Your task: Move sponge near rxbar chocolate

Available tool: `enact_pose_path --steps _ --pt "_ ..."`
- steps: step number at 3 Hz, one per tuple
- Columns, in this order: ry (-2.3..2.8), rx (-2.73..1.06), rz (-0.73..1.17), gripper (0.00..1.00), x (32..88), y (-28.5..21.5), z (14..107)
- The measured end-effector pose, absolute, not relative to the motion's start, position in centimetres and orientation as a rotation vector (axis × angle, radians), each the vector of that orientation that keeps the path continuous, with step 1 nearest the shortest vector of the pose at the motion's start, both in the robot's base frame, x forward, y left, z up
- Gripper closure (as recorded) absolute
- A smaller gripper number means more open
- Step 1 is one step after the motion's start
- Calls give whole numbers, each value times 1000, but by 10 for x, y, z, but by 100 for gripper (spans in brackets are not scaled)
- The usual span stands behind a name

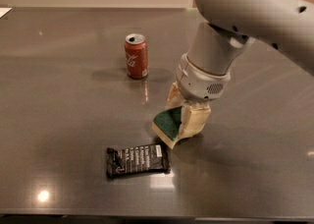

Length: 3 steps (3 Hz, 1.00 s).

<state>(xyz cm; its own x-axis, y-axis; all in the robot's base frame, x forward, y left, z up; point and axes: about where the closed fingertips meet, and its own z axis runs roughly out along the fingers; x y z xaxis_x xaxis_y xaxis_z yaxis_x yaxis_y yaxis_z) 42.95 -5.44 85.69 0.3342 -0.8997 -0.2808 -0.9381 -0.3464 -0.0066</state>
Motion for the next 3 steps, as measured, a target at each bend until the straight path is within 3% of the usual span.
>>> enact_pose_path --steps 1,2,3 --pt "1685 -2422 336 11 430 -53 857" --pt "1683 -2420 331 0 430 -53 858" --pt "1683 -2420 331 0 430 -53 858"
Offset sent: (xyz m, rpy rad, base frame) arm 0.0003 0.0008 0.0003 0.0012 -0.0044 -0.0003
